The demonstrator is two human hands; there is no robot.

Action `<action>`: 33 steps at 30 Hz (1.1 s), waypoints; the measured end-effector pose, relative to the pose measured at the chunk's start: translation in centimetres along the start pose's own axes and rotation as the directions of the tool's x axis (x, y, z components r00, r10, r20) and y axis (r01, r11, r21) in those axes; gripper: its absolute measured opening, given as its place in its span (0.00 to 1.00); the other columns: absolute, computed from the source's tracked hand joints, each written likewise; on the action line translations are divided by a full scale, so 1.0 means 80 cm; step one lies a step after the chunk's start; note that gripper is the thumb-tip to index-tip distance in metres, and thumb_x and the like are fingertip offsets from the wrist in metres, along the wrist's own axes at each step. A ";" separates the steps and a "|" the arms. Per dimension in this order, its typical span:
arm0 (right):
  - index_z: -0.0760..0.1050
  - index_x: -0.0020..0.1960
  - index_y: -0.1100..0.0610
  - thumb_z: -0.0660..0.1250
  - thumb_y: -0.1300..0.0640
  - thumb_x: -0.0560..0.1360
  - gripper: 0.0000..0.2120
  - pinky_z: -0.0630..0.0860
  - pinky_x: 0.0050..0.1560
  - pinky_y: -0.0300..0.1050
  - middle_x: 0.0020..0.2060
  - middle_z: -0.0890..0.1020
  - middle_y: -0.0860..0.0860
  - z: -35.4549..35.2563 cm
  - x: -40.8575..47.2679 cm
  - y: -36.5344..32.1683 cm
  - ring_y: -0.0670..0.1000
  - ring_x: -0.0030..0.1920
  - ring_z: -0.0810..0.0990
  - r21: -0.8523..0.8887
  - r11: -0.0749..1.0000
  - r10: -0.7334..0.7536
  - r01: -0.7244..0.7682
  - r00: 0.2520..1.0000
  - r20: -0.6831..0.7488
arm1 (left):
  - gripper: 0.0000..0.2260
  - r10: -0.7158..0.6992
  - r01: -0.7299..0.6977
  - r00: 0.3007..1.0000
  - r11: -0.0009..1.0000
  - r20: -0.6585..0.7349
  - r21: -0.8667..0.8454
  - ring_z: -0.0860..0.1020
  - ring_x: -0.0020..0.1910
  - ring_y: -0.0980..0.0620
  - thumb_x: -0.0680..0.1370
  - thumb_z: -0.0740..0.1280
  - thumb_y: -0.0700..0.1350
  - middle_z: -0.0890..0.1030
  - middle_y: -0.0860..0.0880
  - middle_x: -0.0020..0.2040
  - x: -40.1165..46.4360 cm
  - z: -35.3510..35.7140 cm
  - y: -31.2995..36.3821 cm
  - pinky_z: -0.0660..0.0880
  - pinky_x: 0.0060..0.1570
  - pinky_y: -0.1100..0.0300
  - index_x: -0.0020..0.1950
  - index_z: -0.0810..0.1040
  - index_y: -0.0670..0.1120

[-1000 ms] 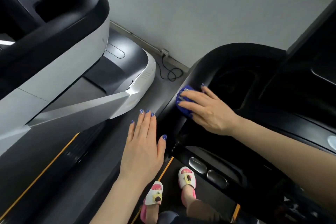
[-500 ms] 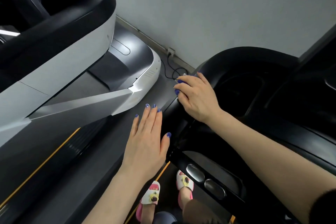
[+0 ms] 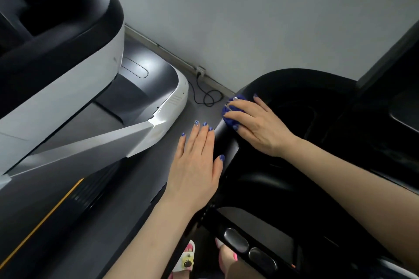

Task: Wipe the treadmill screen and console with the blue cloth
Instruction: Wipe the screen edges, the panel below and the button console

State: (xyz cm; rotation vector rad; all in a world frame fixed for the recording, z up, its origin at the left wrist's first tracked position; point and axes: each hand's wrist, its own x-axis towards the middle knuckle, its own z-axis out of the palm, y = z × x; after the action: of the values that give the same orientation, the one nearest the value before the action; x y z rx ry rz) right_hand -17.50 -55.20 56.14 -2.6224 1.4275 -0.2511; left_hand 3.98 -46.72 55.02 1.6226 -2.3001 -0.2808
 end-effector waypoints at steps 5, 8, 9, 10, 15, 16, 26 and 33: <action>0.76 0.64 0.53 0.56 0.50 0.81 0.17 0.48 0.75 0.63 0.68 0.74 0.52 -0.003 0.051 0.033 0.52 0.71 0.68 0.032 0.942 0.335 -0.334 0.940 -0.062 | 0.27 0.043 -0.043 0.999 0.999 0.006 -0.005 0.64 0.77 0.42 0.80 0.53 0.52 0.70 0.40 0.75 0.031 0.011 0.015 0.65 0.72 0.41 0.74 0.69 0.37; 0.76 0.64 0.55 0.54 0.49 0.79 0.20 0.53 0.74 0.62 0.67 0.74 0.53 0.001 0.034 0.026 0.55 0.70 0.69 0.048 0.961 0.276 -0.272 0.956 -0.103 | 0.28 0.067 -0.067 0.998 0.998 0.005 -0.013 0.65 0.76 0.42 0.80 0.52 0.52 0.70 0.40 0.74 0.050 0.015 0.028 0.65 0.72 0.42 0.74 0.69 0.37; 0.75 0.66 0.54 0.52 0.48 0.79 0.22 0.52 0.74 0.60 0.68 0.73 0.53 0.000 0.019 0.031 0.54 0.70 0.68 0.041 0.974 0.225 -0.222 0.972 -0.075 | 0.27 0.077 -0.077 0.997 0.997 0.002 -0.012 0.66 0.76 0.42 0.80 0.52 0.52 0.70 0.40 0.74 0.056 0.017 0.031 0.65 0.72 0.42 0.74 0.69 0.37; 0.73 0.68 0.53 0.51 0.47 0.79 0.24 0.49 0.75 0.59 0.70 0.71 0.53 -0.004 0.007 0.041 0.53 0.72 0.66 0.020 0.981 0.194 -0.193 0.980 -0.040 | 0.28 0.084 -0.084 0.996 0.996 0.004 -0.009 0.65 0.76 0.42 0.80 0.52 0.52 0.70 0.40 0.74 0.062 0.020 0.034 0.65 0.72 0.42 0.74 0.69 0.37; 0.72 0.68 0.50 0.52 0.48 0.81 0.20 0.46 0.76 0.61 0.70 0.70 0.49 -0.013 0.045 0.089 0.51 0.72 0.66 -0.076 0.894 0.436 -0.441 0.897 -0.077 | 0.28 0.100 -0.100 0.995 0.995 0.022 0.010 0.64 0.77 0.42 0.80 0.51 0.52 0.68 0.40 0.76 0.088 0.032 0.044 0.62 0.73 0.44 0.75 0.67 0.37; 0.73 0.67 0.50 0.54 0.50 0.82 0.17 0.47 0.76 0.60 0.69 0.71 0.49 -0.009 0.054 0.085 0.51 0.71 0.67 -0.063 0.873 0.475 -0.483 0.873 -0.109 | 0.29 0.095 -0.096 0.995 0.995 0.024 0.018 0.64 0.77 0.42 0.80 0.51 0.52 0.68 0.40 0.76 0.090 0.034 0.046 0.62 0.74 0.44 0.75 0.67 0.37; 0.72 0.66 0.53 0.53 0.51 0.82 0.17 0.45 0.76 0.62 0.66 0.73 0.52 -0.030 0.042 0.130 0.53 0.68 0.70 -0.167 0.791 0.555 -0.589 0.805 -0.207 | 0.28 0.106 -0.108 0.994 0.991 0.029 0.081 0.61 0.78 0.44 0.81 0.53 0.52 0.65 0.40 0.77 0.088 0.042 0.046 0.61 0.76 0.46 0.77 0.63 0.38; 0.70 0.68 0.58 0.48 0.48 0.83 0.22 0.50 0.76 0.57 0.64 0.73 0.60 -0.051 0.066 0.177 0.60 0.65 0.71 -0.167 0.598 0.770 -0.784 0.620 -0.153 | 0.28 0.094 -0.095 0.995 0.993 0.022 0.068 0.61 0.78 0.43 0.80 0.51 0.51 0.64 0.39 0.78 0.087 0.041 0.051 0.59 0.76 0.47 0.77 0.63 0.38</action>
State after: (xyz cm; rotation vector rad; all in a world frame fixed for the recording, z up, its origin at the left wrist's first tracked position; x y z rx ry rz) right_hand -27.13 -67.45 57.61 -1.8285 2.5776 -0.0617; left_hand -2.95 -51.94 54.26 1.5434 -2.4176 -0.1980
